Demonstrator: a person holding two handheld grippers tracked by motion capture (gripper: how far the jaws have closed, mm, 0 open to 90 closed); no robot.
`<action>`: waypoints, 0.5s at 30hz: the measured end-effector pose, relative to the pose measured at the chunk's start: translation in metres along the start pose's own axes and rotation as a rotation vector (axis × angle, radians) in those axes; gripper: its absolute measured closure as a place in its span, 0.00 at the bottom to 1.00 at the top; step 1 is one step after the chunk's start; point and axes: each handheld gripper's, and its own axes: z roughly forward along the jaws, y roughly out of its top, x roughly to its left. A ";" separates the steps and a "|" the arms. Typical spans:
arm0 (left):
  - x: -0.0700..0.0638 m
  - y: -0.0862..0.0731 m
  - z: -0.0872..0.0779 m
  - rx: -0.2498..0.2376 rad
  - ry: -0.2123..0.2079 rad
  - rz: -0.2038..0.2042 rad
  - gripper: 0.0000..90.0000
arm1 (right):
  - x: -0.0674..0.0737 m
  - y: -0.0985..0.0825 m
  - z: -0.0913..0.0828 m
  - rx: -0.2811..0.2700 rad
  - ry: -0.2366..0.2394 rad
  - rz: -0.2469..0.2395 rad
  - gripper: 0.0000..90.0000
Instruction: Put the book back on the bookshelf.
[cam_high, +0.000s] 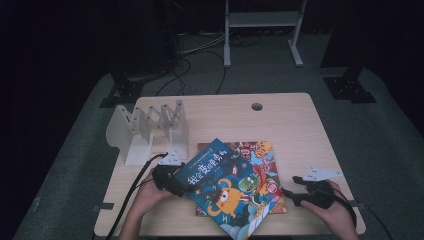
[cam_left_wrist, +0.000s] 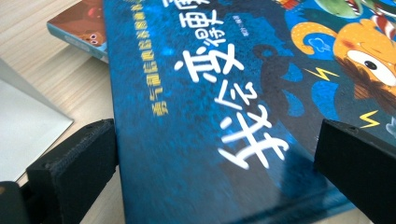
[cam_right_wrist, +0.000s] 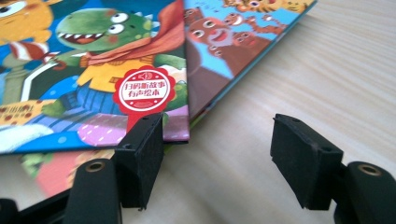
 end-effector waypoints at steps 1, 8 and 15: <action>0.000 0.000 0.000 0.000 -0.006 -0.001 0.00 | -0.002 0.002 0.001 0.002 -0.003 0.002 0.37; -0.003 -0.001 0.000 -0.001 -0.013 0.004 0.00 | -0.018 0.016 0.014 0.010 -0.032 0.005 0.38; -0.008 -0.004 -0.003 -0.001 -0.012 0.003 0.00 | -0.032 0.032 0.028 0.025 -0.064 0.007 0.38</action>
